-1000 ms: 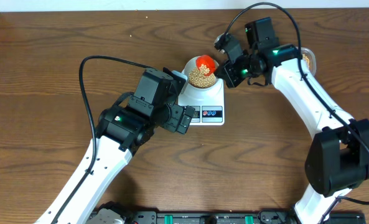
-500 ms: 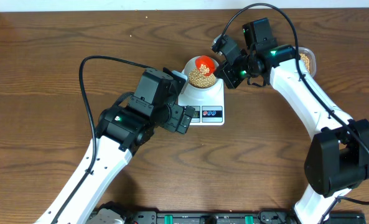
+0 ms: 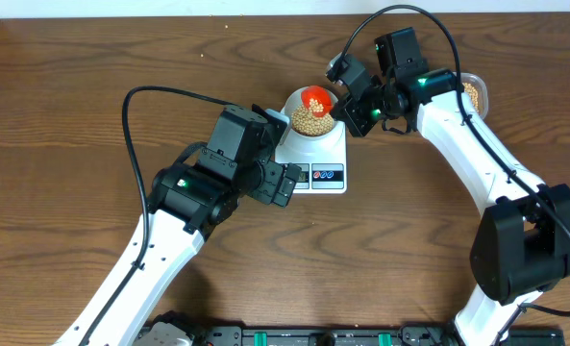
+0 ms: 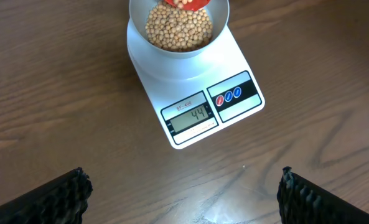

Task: Scoop item into bowl and weigh 50g on scale
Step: 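Tilt the red scoop slightly, trickling soybeans into the bowl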

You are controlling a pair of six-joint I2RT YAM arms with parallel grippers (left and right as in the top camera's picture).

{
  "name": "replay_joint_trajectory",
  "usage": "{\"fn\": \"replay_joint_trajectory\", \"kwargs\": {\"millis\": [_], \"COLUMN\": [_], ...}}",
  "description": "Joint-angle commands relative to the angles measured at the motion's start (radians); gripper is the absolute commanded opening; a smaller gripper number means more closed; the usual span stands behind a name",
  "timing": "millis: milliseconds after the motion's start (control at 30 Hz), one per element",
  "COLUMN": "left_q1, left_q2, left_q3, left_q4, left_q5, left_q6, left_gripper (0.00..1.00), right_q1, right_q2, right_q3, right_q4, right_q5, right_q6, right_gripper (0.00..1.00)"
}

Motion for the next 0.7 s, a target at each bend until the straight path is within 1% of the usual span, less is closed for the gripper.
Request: {"fn": "replay_joint_trajectory", "kwargs": {"millis": [0, 233, 667], "left_q1": [0.003, 0.003, 0.003], "left_q2": [0.008, 0.008, 0.008], "left_q3": [-0.003, -0.003, -0.003], "left_q4": [-0.006, -0.006, -0.006], "left_q5": [0.006, 0.006, 0.006], "left_q6": [0.014, 0.014, 0.014], "left_gripper": [0.98, 0.98, 0.98], "right_q1": [0.005, 0.003, -0.007], "right_q2": [-0.024, -0.024, -0.024], "right_q3": [0.024, 0.024, 0.024], "right_q4": [0.002, 0.001, -0.003], "right_q5": [-0.006, -0.013, -0.041], "right_q6": [-0.016, 0.086, 0.104], "right_gripper": [0.01, 0.01, 0.01]}}
